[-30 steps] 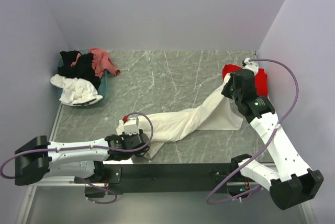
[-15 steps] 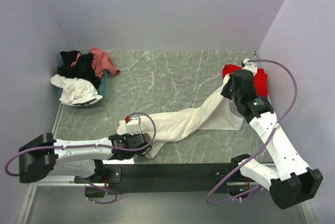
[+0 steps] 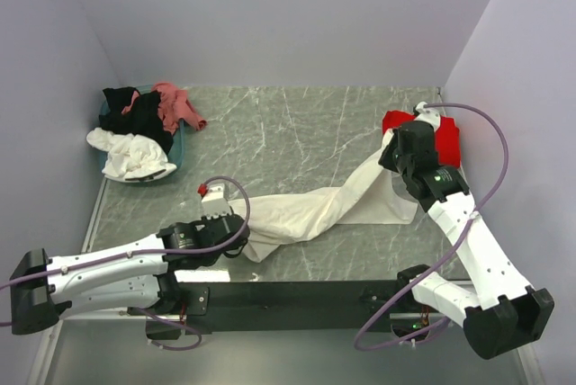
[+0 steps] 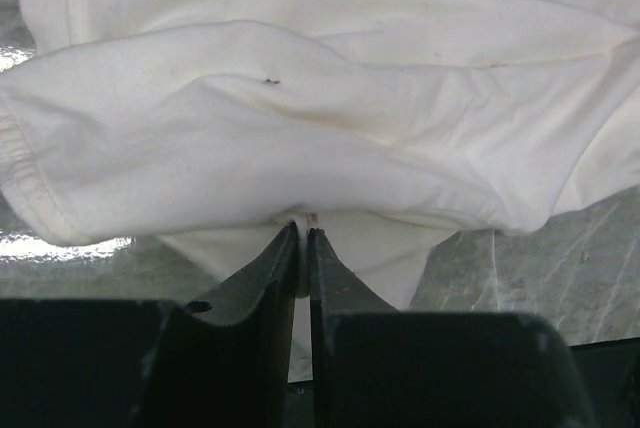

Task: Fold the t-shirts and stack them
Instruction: Flatten the tshirt out

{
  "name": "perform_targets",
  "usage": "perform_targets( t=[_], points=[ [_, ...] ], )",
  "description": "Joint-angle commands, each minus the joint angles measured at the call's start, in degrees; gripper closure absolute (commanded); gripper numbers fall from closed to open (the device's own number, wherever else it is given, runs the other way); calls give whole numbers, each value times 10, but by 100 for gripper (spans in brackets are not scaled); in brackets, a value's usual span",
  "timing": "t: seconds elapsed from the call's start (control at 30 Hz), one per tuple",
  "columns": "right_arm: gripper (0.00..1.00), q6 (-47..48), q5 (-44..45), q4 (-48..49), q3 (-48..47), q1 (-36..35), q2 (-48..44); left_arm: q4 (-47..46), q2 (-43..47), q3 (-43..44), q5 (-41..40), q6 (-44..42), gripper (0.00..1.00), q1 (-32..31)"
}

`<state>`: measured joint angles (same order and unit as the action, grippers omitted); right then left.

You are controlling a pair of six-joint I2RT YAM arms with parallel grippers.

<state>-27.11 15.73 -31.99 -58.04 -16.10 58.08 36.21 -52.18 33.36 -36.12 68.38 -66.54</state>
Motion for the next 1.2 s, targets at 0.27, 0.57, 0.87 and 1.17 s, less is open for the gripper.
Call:
perform_targets(
  t=[0.27, 0.57, 0.87, 1.17],
  points=[
    [100, 12, -3, 24, 15, 3, -1, -95, -66, -73, 87, -27, 82, 26],
    [100, 18, 2, 24, 7, 3, 11, -77, -32, -27, 58, -59, 99, 27],
    [100, 44, 21, -1, -108, 3, 46, -82, 21, 222, 33, -294, 99, 220],
    [100, 72, -7, -62, -313, 1, 45, -78, -15, 542, 78, -411, 99, 377]
  ],
)
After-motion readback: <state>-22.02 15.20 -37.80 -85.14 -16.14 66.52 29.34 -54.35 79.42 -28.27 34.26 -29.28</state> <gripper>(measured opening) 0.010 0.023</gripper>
